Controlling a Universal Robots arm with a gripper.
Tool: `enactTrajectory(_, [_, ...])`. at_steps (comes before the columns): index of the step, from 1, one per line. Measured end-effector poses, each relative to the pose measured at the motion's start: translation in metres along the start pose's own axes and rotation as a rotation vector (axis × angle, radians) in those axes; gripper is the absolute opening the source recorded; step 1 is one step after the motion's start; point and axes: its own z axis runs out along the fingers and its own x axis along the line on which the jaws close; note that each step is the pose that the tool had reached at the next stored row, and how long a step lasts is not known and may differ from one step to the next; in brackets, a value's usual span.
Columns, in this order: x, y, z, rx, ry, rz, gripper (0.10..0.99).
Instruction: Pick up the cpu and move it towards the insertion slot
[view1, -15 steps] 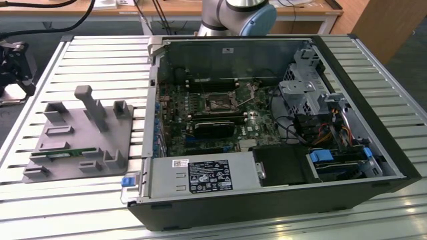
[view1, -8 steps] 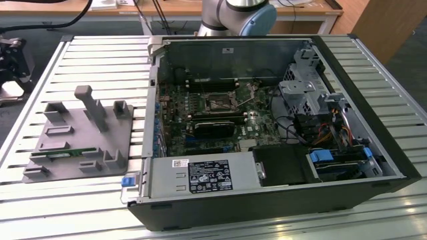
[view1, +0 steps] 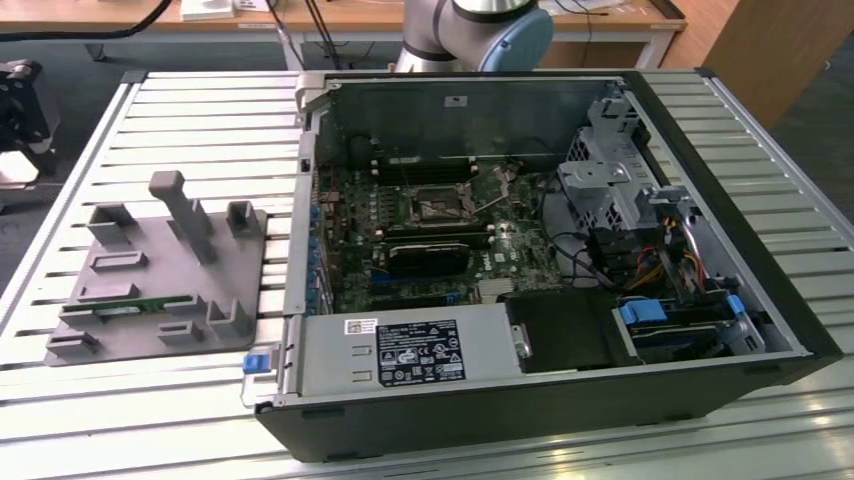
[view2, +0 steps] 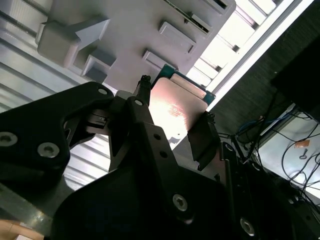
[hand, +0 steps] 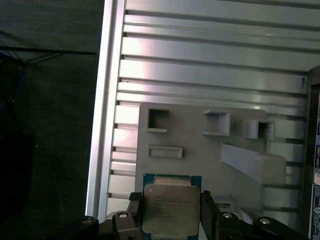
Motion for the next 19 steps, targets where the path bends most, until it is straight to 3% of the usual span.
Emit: enactTrajectory(19, [-0.0001, 0.0014, -0.037, 0.0, 0.0, 0.0, 0.549])
